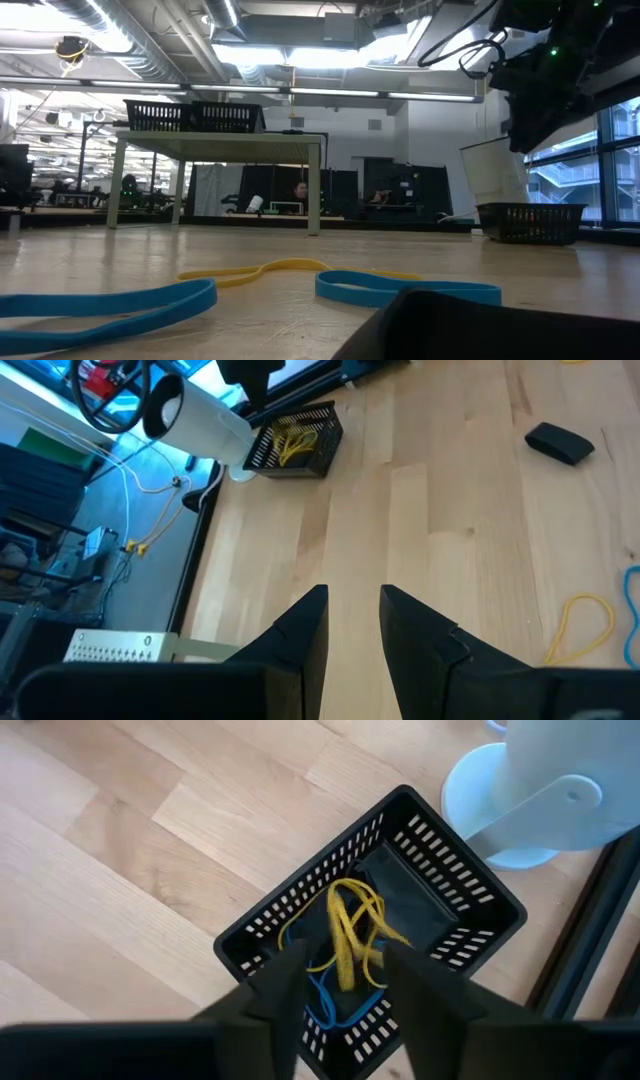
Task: Pick & Place Office Desk Supplies
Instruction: Put the black rubber band into the black bin
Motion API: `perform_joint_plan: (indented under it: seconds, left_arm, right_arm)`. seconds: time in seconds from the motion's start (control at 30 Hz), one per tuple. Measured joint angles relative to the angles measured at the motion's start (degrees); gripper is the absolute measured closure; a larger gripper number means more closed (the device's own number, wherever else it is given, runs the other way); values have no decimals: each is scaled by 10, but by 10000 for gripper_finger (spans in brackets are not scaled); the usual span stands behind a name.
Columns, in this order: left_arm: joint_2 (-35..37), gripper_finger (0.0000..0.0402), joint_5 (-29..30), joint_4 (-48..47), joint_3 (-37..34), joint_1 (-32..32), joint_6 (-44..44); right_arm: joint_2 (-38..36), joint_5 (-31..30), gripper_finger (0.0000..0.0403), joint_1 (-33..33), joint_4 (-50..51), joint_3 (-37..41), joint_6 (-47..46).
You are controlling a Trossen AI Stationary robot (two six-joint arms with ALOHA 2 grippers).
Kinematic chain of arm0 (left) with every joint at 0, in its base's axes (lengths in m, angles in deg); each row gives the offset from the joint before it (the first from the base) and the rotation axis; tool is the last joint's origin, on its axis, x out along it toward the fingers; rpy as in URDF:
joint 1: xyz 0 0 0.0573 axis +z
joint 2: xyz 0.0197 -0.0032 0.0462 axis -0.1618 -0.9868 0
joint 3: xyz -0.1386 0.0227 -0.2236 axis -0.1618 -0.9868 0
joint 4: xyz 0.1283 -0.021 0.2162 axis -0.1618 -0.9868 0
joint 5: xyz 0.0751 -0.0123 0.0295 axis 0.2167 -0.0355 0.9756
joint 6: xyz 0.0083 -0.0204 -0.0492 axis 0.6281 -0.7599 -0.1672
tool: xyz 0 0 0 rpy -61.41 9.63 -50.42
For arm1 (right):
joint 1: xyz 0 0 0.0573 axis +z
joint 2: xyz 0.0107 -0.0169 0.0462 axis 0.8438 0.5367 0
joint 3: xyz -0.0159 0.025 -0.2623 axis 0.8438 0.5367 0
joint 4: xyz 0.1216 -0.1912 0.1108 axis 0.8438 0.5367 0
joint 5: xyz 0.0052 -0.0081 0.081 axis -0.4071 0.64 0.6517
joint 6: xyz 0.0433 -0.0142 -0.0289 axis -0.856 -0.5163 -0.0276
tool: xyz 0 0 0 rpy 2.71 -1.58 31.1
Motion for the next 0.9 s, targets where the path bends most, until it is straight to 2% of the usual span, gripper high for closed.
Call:
perform_joint_plan:
  seconds: [0.23, 0.33, 0.47, 0.73, 0.9]
  left_arm:
    - [0, 315, -25, -8, 0, 2, -14]
    - [0, 315, -62, -20, 0, 8, -30]
    - [0, 315, -100, -53, 0, 19, -65]
    - [-1, 315, -117, -93, -16, 25, -88]
    - [-1, 315, -166, -96, -46, 23, -80]
  right_arm:
    - [0, 0, 204, 0, 0, 0, -1]
    - [0, 2, 190, 0, -2, 0, -1]
    - [0, 41, 186, 10, -24, 0, -4]
    - [11, 62, 186, 146, -144, 0, -15]
    - [45, 125, 186, 244, -231, 0, -15]
